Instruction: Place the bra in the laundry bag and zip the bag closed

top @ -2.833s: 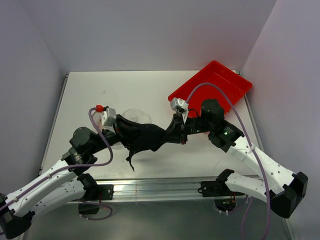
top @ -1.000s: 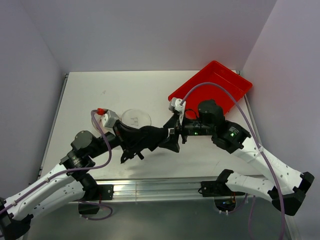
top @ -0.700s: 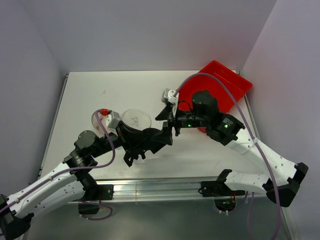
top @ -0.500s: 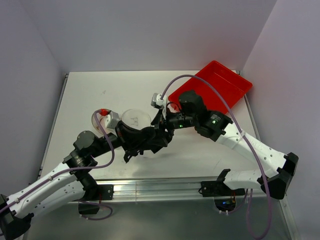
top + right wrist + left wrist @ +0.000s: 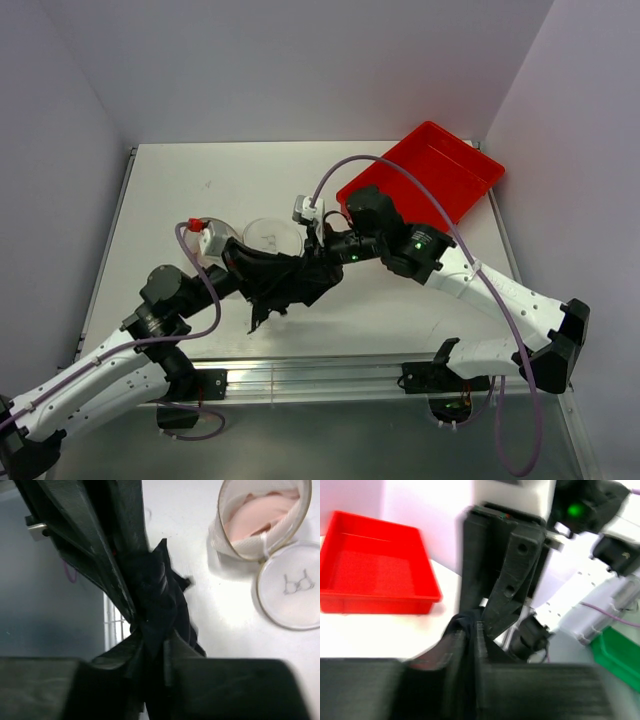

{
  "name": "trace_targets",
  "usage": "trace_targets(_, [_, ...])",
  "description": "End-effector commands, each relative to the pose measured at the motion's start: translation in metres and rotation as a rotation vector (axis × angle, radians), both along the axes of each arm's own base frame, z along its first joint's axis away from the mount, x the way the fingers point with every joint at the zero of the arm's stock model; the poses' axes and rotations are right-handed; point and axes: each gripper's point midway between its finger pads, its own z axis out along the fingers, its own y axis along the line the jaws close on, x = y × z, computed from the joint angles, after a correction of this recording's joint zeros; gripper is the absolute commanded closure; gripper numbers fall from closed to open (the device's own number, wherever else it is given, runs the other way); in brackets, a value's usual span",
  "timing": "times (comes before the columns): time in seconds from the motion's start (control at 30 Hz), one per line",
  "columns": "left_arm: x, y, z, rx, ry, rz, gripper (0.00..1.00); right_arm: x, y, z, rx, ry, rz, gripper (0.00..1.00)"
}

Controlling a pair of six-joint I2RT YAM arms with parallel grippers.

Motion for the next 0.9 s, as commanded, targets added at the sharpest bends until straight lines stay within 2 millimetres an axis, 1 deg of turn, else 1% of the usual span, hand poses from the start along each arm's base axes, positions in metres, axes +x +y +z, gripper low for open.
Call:
trace_targets(0.0, [0.018, 0.018, 0.020, -0.062, 0.003, 0.148, 0.75, 0.006, 0.001, 0.009, 0.027, -0.034, -0.031, 0.85])
trace_targets(0.07, [0.027, 0.027, 0.020, -0.064, 0.032, 0.219, 0.56, 0.006, 0.001, 0.011, 0.038, -0.037, -0.042, 0.96])
trace_targets(0.1, [0.041, 0.037, 0.020, -0.079, 0.072, 0.315, 0.38, 0.008, 0.000, 0.010, 0.040, -0.040, -0.053, 0.99])
trace_targets(0.13, [0.049, 0.045, 0.023, -0.088, 0.095, 0.376, 0.32, 0.010, 0.000, 0.010, 0.042, -0.038, -0.069, 1.00])
trace_targets(0.17, [0.059, 0.053, 0.010, -0.049, 0.149, 0.451, 0.26, 0.011, -0.001, 0.014, 0.053, -0.047, -0.078, 1.00])
trace_targets(0.2, [0.068, 0.062, 0.005, -0.049, 0.201, 0.528, 0.20, 0.013, -0.002, 0.015, 0.056, -0.050, -0.091, 1.00])
trace_targets(0.23, [0.087, 0.083, 0.005, -0.056, 0.247, 0.690, 0.18, 0.013, -0.002, 0.016, 0.062, -0.045, -0.101, 1.00])
trace_targets(0.27, [0.093, 0.095, -0.017, -0.003, 0.331, 0.781, 0.18, 0.017, -0.003, 0.023, 0.084, -0.061, -0.124, 1.00])
trace_targets(0.3, [0.099, 0.108, -0.025, 0.019, 0.371, 0.867, 0.19, 0.020, -0.005, 0.025, 0.094, -0.062, -0.143, 1.00])
trace_targets(0.33, [0.109, 0.126, -0.029, 0.036, 0.394, 1.000, 0.20, 0.021, -0.006, 0.028, 0.110, -0.054, -0.162, 1.00])
trace_targets(0.37, [0.113, 0.136, -0.037, 0.063, 0.417, 1.065, 0.22, 0.025, -0.008, 0.037, 0.140, -0.081, -0.184, 1.00])
trace_targets(0.4, [0.114, 0.145, -0.051, 0.104, 0.453, 1.121, 0.24, 0.027, -0.009, 0.040, 0.155, -0.060, -0.212, 1.00])
trace_targets(0.43, [0.117, 0.151, -0.060, 0.130, 0.471, 1.163, 0.25, 0.030, -0.009, 0.045, 0.175, -0.044, -0.236, 1.00])
trace_targets(0.47, [0.122, 0.166, -0.072, 0.144, 0.500, 1.220, 0.27, 0.032, -0.009, 0.052, 0.201, -0.050, -0.251, 1.00])
trace_targets(0.5, [0.124, 0.172, -0.082, 0.142, 0.534, 1.237, 0.31, 0.037, -0.010, 0.057, 0.216, -0.050, -0.277, 1.00])
trace_targets(0.53, [0.124, 0.180, -0.095, 0.153, 0.560, 1.251, 0.32, 0.039, -0.010, 0.061, 0.229, -0.036, -0.300, 1.00])
trace_targets(0.57, [0.128, 0.195, -0.103, 0.132, 0.592, 1.285, 0.34, 0.044, -0.009, 0.066, 0.244, -0.040, -0.325, 1.00])
trace_targets(0.6, [0.130, 0.203, -0.108, 0.115, 0.604, 1.304, 0.34, 0.051, -0.010, 0.069, 0.256, -0.034, -0.372, 1.00])
trace_targets(0.63, [0.128, 0.214, -0.121, 0.113, 0.620, 1.330, 0.35, 0.055, -0.010, 0.072, 0.271, -0.033, -0.393, 1.00])
trace_targets(0.67, [0.129, 0.231, -0.126, 0.088, 0.644, 1.379, 0.35, 0.061, -0.009, 0.079, 0.300, -0.034, -0.413, 1.00])
trace_targets(0.7, [0.129, 0.238, -0.130, 0.075, 0.655, 1.395, 0.35, 0.067, -0.010, 0.083, 0.317, -0.023, -0.450, 1.00])
trace_targets(0.73, [0.129, 0.251, -0.134, 0.054, 0.664, 1.432, 0.35, 0.071, -0.008, 0.086, 0.333, -0.023, -0.460, 1.00])
trace_targets(0.8, [0.132, 0.253, -0.138, 0.041, 0.672, 1.421, 0.35, 0.075, -0.004, 0.096, 0.367, -0.013, -0.474, 1.00])
trace_targets(0.83, [0.135, 0.258, -0.142, 0.037, 0.684, 1.439, 0.35, 0.078, -0.002, 0.104, 0.398, -0.025, -0.476, 1.00])
trace_targets(0.87, [0.138, 0.260, -0.145, 0.046, 0.691, 1.441, 0.35, 0.081, 0.002, 0.104, 0.404, -0.016, -0.478, 1.00])
